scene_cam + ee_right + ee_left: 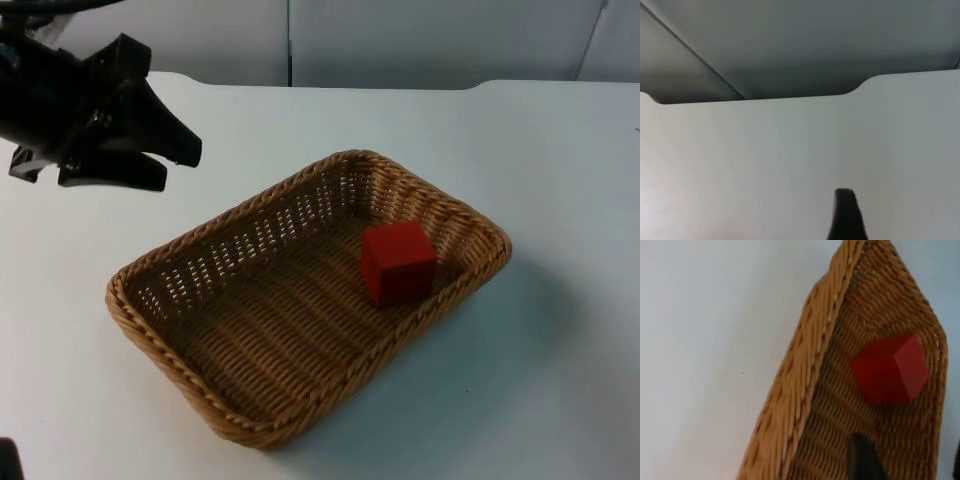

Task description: Pick up the basket with the left hand and place the cube into the basket with the right hand.

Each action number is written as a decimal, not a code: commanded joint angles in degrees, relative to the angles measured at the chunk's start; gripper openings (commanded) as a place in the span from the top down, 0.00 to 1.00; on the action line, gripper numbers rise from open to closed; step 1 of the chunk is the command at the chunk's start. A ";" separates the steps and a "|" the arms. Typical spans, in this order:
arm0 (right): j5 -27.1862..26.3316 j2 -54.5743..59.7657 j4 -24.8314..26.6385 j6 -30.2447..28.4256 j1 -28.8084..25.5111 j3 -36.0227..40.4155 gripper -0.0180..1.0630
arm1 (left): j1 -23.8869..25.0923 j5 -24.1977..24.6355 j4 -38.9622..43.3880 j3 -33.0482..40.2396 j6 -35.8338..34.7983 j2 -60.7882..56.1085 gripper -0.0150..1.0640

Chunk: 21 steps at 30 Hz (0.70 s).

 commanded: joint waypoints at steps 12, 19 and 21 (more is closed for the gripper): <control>0.43 -1.93 -4.21 0.01 -0.12 -0.16 0.72 | 5.80 -1.03 5.21 -8.09 -0.55 -13.90 0.99; -0.62 -6.63 -8.37 -1.06 -0.12 -0.48 0.99 | 8.20 -8.47 31.34 -8.09 -19.43 -31.60 0.99; -0.88 -8.94 -11.67 -0.43 -0.12 -0.60 0.99 | 8.20 -8.23 41.71 -7.86 -27.67 -37.91 0.99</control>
